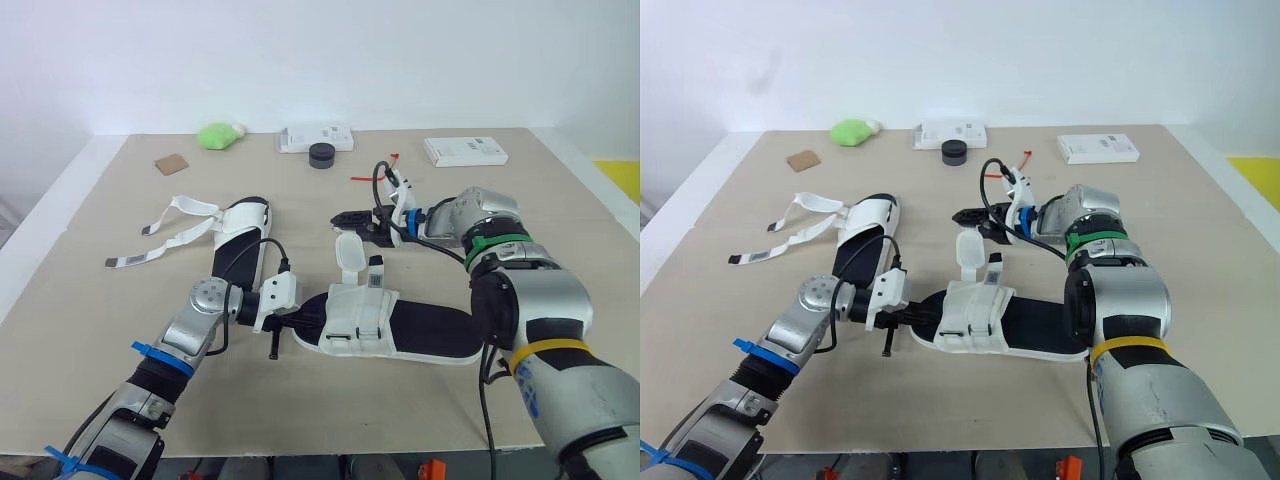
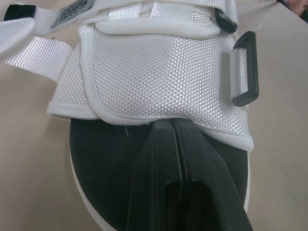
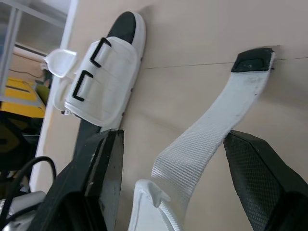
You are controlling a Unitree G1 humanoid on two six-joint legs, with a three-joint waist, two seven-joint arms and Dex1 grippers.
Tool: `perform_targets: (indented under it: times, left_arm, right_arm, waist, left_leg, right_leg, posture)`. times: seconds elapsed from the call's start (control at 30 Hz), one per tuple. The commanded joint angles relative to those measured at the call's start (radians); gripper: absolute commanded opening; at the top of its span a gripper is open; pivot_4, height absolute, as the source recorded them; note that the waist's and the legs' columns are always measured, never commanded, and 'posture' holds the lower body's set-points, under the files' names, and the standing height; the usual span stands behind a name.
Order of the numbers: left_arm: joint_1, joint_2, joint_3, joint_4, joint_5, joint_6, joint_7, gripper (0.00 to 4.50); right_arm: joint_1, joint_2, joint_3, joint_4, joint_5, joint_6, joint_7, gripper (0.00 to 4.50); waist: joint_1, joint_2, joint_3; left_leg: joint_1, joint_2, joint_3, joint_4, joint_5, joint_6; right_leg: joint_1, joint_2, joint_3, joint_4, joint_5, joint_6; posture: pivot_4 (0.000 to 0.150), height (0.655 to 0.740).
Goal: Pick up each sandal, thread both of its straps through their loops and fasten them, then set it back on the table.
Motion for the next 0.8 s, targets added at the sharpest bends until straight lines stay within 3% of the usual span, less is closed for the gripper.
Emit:
perform_targets:
  times: [0.03,0.2,0.37,0.5,0.63,0.8]
  left_arm:
    - [0.060,0.021,-0.068,0.073,0.082,0.067,0.010,0.00]
    - [0.070,0.022,-0.069,0.064,0.079,0.072,0.013,0.00]
    - [0.068,0.022,-0.069,0.064,0.077,0.073,0.010,0.00]
    - [0.064,0.019,-0.071,0.069,0.077,0.073,0.007,0.00]
    - [0.057,0.015,-0.074,0.074,0.078,0.072,0.003,0.00]
    - [0.049,0.013,-0.074,0.080,0.078,0.072,-0.002,0.00]
  right_arm:
    - [-0.006,0.006,-0.034,-0.003,-0.008,-0.014,-0.010,2.18]
    - [-0.010,0.007,-0.031,-0.019,-0.028,-0.051,0.021,0.01]
    - [-0.007,-0.003,-0.007,-0.062,-0.052,-0.111,0.120,0.01]
    - [0.042,-0.015,0.071,-0.229,-0.068,-0.175,0.303,0.01]
    - [0.235,-0.062,0.133,-0.723,0.017,-0.156,0.461,0.01]
    - [0.435,-0.077,0.086,-1.174,0.123,-0.205,0.441,0.01]
  waist:
    - [0.000,0.000,0.000]
    - [0.000,0.000,0.000]
    - [0.000,0.000,0.000]
    - [0.000,0.000,0.000]
    - [0.001,0.000,0.000]
    - [0.001,0.002,0.001]
  left_leg:
    - [0.000,0.000,0.000,0.000,0.000,0.000]
    - [0.000,0.000,0.000,0.000,0.000,0.000]
    - [0.001,0.000,0.000,0.000,0.000,0.000]
    - [0.001,0.000,0.000,0.000,0.000,0.000]
    - [0.001,0.000,0.000,0.001,0.001,-0.001]
    - [-0.001,-0.001,-0.003,0.001,0.001,-0.001]
  right_leg:
    - [0.000,0.000,0.000,0.000,0.000,0.000]
    - [0.000,0.000,0.000,0.000,0.000,0.000]
    - [0.000,0.000,0.000,0.000,0.000,0.001]
    - [0.001,0.000,0.000,0.001,0.001,0.001]
    - [0.001,0.000,0.000,0.001,0.001,0.001]
    - [0.001,0.000,-0.001,0.002,-0.001,0.003]
  posture:
    - [0.150,0.7400]
    - [0.150,0.7400]
    - [0.150,0.7400]
    - [0.150,0.7400]
    - [0.150,0.7400]
    - [0.150,0.7400]
